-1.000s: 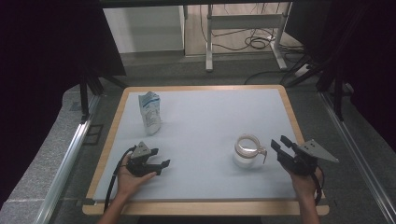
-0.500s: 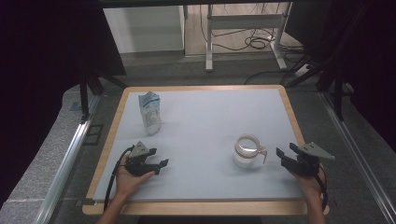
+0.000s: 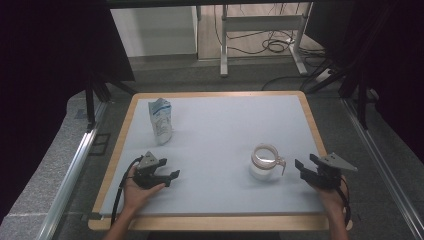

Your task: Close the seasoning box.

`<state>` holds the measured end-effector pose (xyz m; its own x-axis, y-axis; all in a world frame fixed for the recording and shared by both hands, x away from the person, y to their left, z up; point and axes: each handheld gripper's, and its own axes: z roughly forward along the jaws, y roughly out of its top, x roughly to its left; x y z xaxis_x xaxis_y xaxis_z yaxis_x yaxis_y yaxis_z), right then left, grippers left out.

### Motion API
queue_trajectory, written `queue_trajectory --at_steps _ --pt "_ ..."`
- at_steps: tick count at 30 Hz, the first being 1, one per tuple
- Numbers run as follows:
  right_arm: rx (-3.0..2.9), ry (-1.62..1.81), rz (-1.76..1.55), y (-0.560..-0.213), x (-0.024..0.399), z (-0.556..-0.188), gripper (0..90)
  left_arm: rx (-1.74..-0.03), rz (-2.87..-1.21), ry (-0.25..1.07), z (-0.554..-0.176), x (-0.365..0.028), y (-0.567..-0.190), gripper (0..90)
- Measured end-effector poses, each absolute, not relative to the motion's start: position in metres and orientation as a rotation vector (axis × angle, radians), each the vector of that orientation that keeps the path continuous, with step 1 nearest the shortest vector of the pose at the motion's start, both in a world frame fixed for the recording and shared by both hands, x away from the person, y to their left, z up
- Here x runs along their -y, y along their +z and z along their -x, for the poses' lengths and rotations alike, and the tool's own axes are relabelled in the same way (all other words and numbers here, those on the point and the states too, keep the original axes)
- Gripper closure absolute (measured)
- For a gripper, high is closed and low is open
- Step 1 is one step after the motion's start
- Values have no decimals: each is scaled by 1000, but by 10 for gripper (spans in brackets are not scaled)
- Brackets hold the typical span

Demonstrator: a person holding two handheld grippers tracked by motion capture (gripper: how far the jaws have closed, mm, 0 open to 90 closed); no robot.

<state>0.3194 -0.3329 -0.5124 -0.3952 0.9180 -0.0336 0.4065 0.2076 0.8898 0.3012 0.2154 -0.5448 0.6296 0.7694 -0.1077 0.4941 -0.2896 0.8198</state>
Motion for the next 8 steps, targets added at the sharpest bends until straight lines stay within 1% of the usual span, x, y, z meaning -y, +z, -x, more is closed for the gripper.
queue_trajectory --at_steps 8 --pt "-1916 1141 -1203 -511 330 -319 371 -996 -1953 392 -302 -216 -544 275"
